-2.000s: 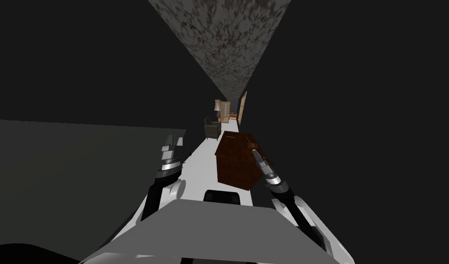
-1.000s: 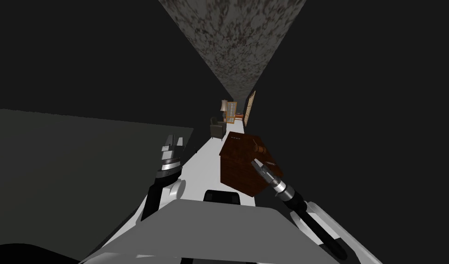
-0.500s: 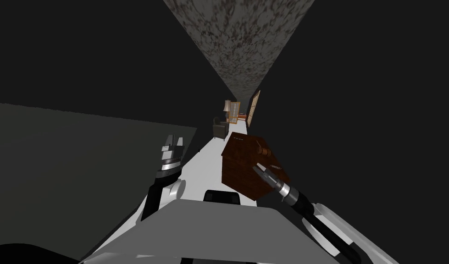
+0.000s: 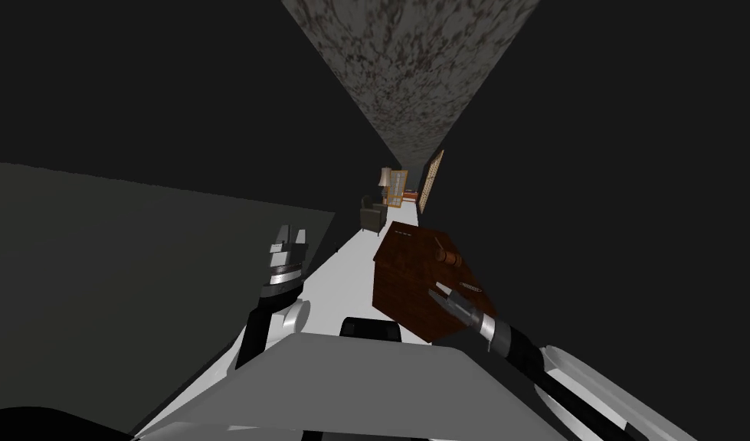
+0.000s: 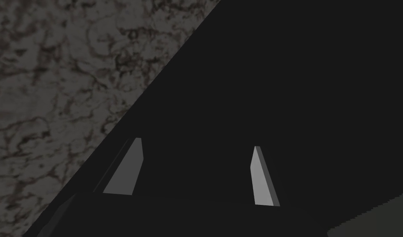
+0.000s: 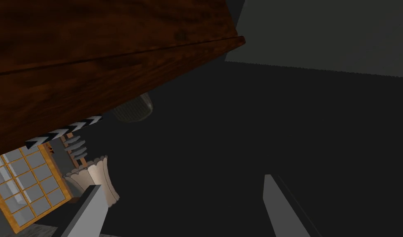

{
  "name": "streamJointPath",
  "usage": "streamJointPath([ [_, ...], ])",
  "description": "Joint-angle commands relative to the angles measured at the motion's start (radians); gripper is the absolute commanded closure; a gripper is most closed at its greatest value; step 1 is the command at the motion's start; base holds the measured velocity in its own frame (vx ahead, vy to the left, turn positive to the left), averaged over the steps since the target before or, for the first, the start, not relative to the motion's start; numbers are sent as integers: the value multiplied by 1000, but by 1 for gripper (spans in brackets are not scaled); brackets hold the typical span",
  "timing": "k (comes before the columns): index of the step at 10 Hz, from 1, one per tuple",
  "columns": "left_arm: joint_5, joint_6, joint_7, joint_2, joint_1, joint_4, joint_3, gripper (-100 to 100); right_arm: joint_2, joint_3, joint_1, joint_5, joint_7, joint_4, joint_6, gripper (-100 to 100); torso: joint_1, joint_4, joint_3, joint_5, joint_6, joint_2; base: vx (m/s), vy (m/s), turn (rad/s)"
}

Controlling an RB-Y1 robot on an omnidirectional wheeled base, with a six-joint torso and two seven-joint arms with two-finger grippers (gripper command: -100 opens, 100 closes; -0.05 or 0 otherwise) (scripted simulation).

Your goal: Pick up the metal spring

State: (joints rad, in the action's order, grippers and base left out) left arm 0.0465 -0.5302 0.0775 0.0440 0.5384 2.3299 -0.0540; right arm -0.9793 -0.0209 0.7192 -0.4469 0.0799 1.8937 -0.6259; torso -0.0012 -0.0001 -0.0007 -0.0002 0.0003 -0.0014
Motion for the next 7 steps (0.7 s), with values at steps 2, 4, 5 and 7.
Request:
streamJointPath([
  [2, 0, 0, 0, 0, 0, 0, 0, 0, -80, -1, 17, -28, -3, -39, 3, -100, 0, 0, 0, 0, 0, 0, 9, -3, 93],
  [4, 0, 0, 0, 0, 0, 0, 0, 0, -138, -1, 29, -46, -4, -68, 3, -100, 0, 0, 0, 0, 0, 0, 9, -3, 106],
  [5, 0, 0, 0, 0, 0, 0, 0, 0, -160, -1, 29, -46, -4, -68, 3, -100, 0, 0, 0, 0, 0, 0, 7, -4, 75],
  [7, 0, 0, 0, 0, 0, 0, 0, 0, -215, -1, 39, -65, -5, -96, 3, -100, 0, 0, 0, 0, 0, 0, 6, -3, 103],
])
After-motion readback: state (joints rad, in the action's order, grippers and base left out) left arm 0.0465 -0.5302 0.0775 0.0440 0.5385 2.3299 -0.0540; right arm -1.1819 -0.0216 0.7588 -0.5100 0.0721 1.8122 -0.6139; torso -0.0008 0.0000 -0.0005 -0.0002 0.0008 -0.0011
